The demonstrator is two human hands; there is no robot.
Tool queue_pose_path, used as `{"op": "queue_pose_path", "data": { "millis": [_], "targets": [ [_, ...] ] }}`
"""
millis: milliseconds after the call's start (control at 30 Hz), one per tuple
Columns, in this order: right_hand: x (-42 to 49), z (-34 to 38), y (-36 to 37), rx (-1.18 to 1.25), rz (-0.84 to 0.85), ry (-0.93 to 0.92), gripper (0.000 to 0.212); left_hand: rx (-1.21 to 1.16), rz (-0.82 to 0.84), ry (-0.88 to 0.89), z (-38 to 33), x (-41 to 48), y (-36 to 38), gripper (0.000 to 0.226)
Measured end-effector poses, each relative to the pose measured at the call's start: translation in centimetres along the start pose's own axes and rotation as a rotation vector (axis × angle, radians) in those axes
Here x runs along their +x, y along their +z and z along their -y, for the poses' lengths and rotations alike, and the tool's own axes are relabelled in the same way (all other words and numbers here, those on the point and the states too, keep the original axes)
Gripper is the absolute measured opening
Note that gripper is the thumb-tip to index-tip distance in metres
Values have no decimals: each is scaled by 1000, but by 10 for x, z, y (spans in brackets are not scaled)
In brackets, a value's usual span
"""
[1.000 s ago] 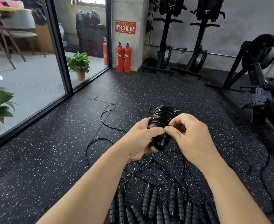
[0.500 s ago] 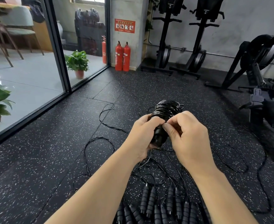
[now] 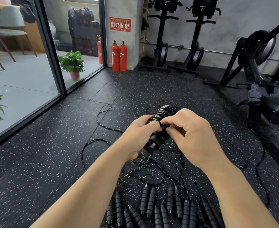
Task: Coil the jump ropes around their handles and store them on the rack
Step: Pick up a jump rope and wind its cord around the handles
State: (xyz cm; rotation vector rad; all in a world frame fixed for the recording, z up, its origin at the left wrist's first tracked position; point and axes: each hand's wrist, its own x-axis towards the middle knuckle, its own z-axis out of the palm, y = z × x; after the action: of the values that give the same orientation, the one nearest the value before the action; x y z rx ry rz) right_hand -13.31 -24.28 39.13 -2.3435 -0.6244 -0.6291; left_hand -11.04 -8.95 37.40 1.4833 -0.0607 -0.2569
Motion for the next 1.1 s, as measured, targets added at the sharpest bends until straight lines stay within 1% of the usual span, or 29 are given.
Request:
{"op": "queue_pose_path", "data": {
  "millis": [100, 167, 267, 400, 533, 567, 600, 633, 667, 700, 767, 867, 900, 1000, 1100],
  "targets": [
    [-2, 1, -2, -91, 58, -27, 20, 22, 43, 1, 0, -1, 1, 23],
    [-2, 1, -3, -120, 124, -19, 16, 54, 45, -6, 3, 0, 1, 24],
    [-5, -1, -3, -151, 181, -30, 16, 76, 42, -29, 5, 0, 2, 20],
    [-8, 0, 0, -160, 165, -74, 15, -8, 48, -87, 9, 1, 1, 14],
    [-10, 2, 1, -177, 117, -76, 22, -134, 40, -152, 10, 2, -1, 1],
    [-11, 1, 1, -170, 112, -71, 23, -139, 82, -149, 11, 2, -3, 11],
    [-12, 0, 1, -162, 107, -64, 22, -117, 135, -148, 10, 2, -5, 26],
    [-12, -1, 0, -153, 99, -59, 22, -75, 180, -144, 10, 2, -5, 39],
    [-13, -3, 0, -147, 90, -52, 22, -38, 204, -143, 10, 2, -5, 48],
    [-14, -4, -1, -142, 81, -47, 22, -9, 215, -138, 11, 2, -6, 52],
    [-14, -6, -2, -145, 66, -44, 20, 16, 215, -132, 11, 2, -5, 48],
    [-15, -7, -5, -136, 51, -40, 21, -7, 239, -138, 9, 2, -4, 41],
    [-16, -7, -7, -118, 61, -27, 22, -23, 253, -144, 8, 2, -4, 42],
    [-20, -8, -11, -40, 136, 28, 20, -72, 289, -153, 8, 3, -6, 54],
    [-19, -10, -11, 9, 114, 36, 24, -89, 345, -162, 10, 4, -8, 66]
  ]
}}
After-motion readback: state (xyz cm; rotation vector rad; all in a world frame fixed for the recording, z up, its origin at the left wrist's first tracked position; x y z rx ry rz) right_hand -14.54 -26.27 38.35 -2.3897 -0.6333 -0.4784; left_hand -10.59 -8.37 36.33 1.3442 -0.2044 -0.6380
